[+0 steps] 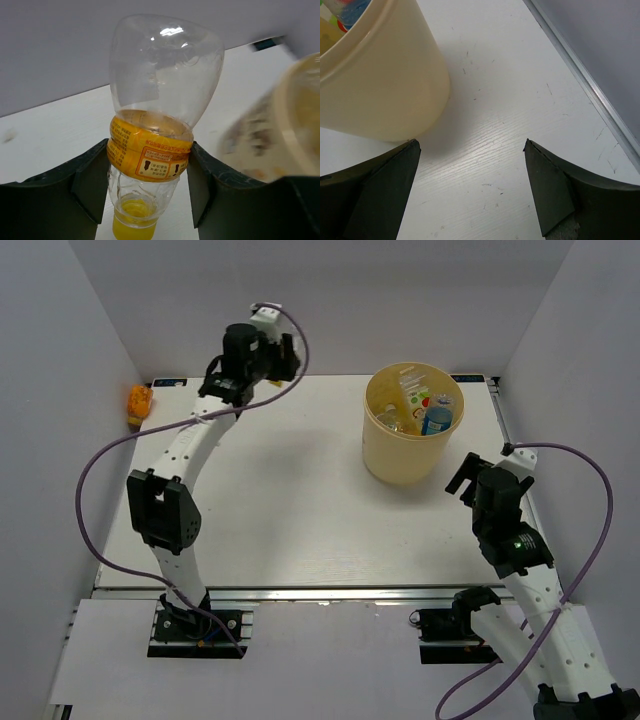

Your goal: Put the plastic bottles in the bin

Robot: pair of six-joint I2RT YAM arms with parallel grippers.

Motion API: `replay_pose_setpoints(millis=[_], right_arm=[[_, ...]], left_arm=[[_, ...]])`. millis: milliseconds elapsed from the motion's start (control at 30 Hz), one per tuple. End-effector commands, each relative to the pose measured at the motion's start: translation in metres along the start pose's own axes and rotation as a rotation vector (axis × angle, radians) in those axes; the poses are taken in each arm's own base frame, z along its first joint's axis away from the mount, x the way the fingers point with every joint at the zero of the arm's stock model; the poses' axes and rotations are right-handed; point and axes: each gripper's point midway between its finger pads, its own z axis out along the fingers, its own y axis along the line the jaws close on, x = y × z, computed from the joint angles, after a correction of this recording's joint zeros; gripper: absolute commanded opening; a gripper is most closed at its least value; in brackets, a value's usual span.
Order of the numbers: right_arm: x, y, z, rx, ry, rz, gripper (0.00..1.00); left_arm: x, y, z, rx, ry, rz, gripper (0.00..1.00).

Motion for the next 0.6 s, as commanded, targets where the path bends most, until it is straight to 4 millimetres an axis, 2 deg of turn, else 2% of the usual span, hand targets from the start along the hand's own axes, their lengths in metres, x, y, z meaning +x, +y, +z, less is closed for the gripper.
replay_pose_setpoints(millis=[0, 33, 67, 133, 167, 200, 233, 267, 300, 333, 400, 467, 533, 567], right_arm=[[-0.014, 0.001, -0.001, -0.013, -0.061, 0.015, 0.89], [-0.014, 0.002, -0.001, -0.017, -0.062, 0.018, 0.89], [-0.014, 0.003, -0.001, -0.022, -0.062, 0.017, 0.89], [-0.013, 0.004, -0.002, -0.031, -0.061, 0.012, 0.89], [-0.014, 0.003, -0.002, -0.029, -0.064, 0.013, 0.89], [-0.013, 0.002, -0.003, -0.028, -0.062, 0.010, 0.89], [-0.014, 0.001, -0.004, -0.023, -0.064, 0.011, 0.89], [-0.015, 0.000, -0.006, -0.024, -0.072, 0.014, 0.89], [-0.016, -0.001, -0.007, -0.026, -0.077, 0.019, 0.89], [-0.017, -0.001, -0.008, -0.027, -0.085, 0.021, 0.89], [-0.018, 0.000, -0.009, -0.041, -0.097, 0.028, 0.89], [-0.018, 0.002, -0.009, -0.053, -0.098, 0.024, 0.89], [-0.018, 0.002, -0.009, -0.053, -0.094, 0.018, 0.89], [-0.018, 0.002, -0.009, -0.053, -0.094, 0.013, 0.89]], left_arm=[[-0.055, -0.067, -0.019, 0.168, -0.137, -0.164, 0.50], [-0.064, -0.084, -0.020, 0.206, -0.160, -0.177, 0.50], [-0.072, -0.117, -0.022, 0.266, -0.181, -0.182, 0.50], [-0.084, -0.150, -0.021, 0.336, -0.212, -0.228, 0.55], [-0.090, -0.178, -0.025, 0.404, -0.243, -0.235, 0.56], [-0.089, -0.194, -0.022, 0.448, -0.237, -0.271, 0.56], [-0.087, -0.220, -0.025, 0.499, -0.231, -0.273, 0.56], [-0.082, -0.232, -0.025, 0.525, -0.207, -0.272, 0.57], [-0.067, -0.246, -0.015, 0.546, -0.168, -0.266, 0.58], [-0.068, -0.271, -0.024, 0.599, -0.167, -0.251, 0.61], [-0.059, -0.290, -0.023, 0.618, -0.163, -0.242, 0.70], [-0.057, -0.306, -0.025, 0.615, -0.178, -0.229, 0.70], [-0.051, -0.316, -0.028, 0.607, -0.171, -0.196, 0.90], [-0.055, -0.314, -0.028, 0.582, -0.183, -0.182, 0.98]])
